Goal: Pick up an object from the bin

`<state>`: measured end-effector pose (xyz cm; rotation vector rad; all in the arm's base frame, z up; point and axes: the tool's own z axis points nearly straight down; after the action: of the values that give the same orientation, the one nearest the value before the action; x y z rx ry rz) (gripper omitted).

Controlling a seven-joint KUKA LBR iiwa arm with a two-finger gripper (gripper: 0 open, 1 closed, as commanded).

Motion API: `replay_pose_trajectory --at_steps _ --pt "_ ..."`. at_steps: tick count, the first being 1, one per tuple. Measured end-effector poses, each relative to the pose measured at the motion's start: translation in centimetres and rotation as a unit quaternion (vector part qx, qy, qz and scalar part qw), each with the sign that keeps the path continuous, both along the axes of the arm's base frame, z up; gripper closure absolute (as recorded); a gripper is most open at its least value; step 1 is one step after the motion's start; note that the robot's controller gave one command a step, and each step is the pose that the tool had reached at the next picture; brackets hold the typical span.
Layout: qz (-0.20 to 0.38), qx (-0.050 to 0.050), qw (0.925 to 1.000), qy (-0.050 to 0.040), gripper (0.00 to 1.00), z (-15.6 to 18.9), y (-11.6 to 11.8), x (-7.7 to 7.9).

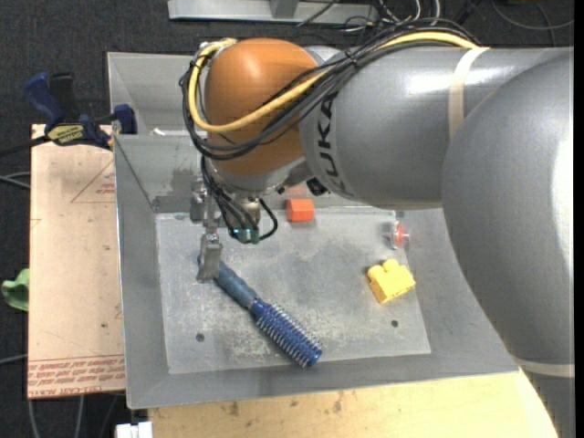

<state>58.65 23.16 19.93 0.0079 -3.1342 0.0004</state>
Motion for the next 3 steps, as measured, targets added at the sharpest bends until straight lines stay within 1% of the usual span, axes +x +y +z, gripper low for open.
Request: replay_pose_trajectory --at_steps 1,2,3 --pt "-0.014 -0.001 0.9999 -0.0003 0.0 -13.4 -7.0 -2.6" --pt "-0.1 0.0 0.995 -0.0036 0.0 -9.9 -7.8 -4.2" --pt "-0.208 0.0 0.9781 -0.0025 0.0 -9.8 -6.8 -5.6"
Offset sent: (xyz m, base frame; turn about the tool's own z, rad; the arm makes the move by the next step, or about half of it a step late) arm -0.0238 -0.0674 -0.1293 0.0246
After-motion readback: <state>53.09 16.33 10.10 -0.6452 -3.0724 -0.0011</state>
